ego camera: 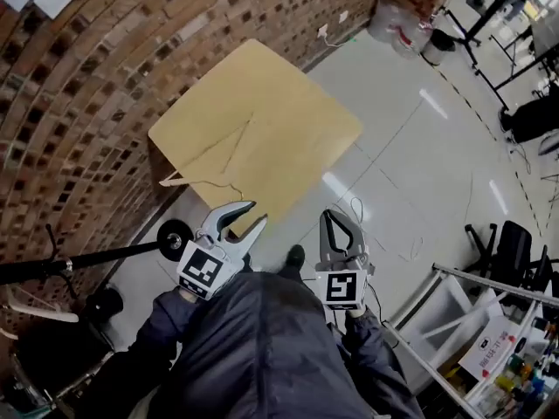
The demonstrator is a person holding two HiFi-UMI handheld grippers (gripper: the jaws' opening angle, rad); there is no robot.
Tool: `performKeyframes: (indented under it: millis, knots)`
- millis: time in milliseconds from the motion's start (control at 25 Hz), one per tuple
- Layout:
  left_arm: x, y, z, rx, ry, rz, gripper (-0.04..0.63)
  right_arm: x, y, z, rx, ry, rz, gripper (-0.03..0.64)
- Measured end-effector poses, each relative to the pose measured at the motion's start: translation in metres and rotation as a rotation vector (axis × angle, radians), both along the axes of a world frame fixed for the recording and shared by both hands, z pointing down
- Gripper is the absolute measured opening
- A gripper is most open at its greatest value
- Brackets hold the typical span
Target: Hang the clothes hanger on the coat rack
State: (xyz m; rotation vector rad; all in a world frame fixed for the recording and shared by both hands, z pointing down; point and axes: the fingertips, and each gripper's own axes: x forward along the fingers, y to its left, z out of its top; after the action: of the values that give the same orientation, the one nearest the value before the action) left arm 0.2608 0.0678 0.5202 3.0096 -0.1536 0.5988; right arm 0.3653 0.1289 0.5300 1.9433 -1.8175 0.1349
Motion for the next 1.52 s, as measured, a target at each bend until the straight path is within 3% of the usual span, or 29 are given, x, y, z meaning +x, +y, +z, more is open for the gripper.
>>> performKeyframes:
  millis: [360, 560, 800, 1080, 1200, 1400, 1520]
  knots:
    - [-0.146, -0.111, 0.014, -0.028, -0.012, -0.191, 0.127, -0.135, -0.141, -0.003, -0.038, 0.002, -0.215, 0.044]
    - [-0.202, -0.145, 0.041, -0.065, -0.052, -0.232, 0.133, -0.187, -0.182, 0.007, -0.076, -0.002, -0.266, 0.046]
    - [-0.233, -0.165, 0.106, -0.019, -0.21, -0.296, 0.184, -0.226, -0.205, 0.026, -0.121, -0.021, -0.337, 0.046]
    - [-0.22, -0.196, 0.207, 0.023, -0.398, -0.317, 0.213, -0.238, -0.215, 0.053, -0.178, -0.034, -0.388, 0.046]
    - [-0.21, -0.205, 0.249, 0.106, -0.508, -0.247, 0.225, -0.235, -0.214, 0.049, -0.179, -0.038, -0.385, 0.046]
    - [-0.208, -0.215, 0.296, 0.369, -0.689, -0.101, 0.229, -0.217, -0.211, 0.045, -0.178, -0.032, -0.354, 0.046]
    - [-0.21, -0.22, 0.318, 0.486, -0.788, -0.01, 0.229, -0.204, -0.208, 0.053, -0.206, -0.048, -0.319, 0.046]
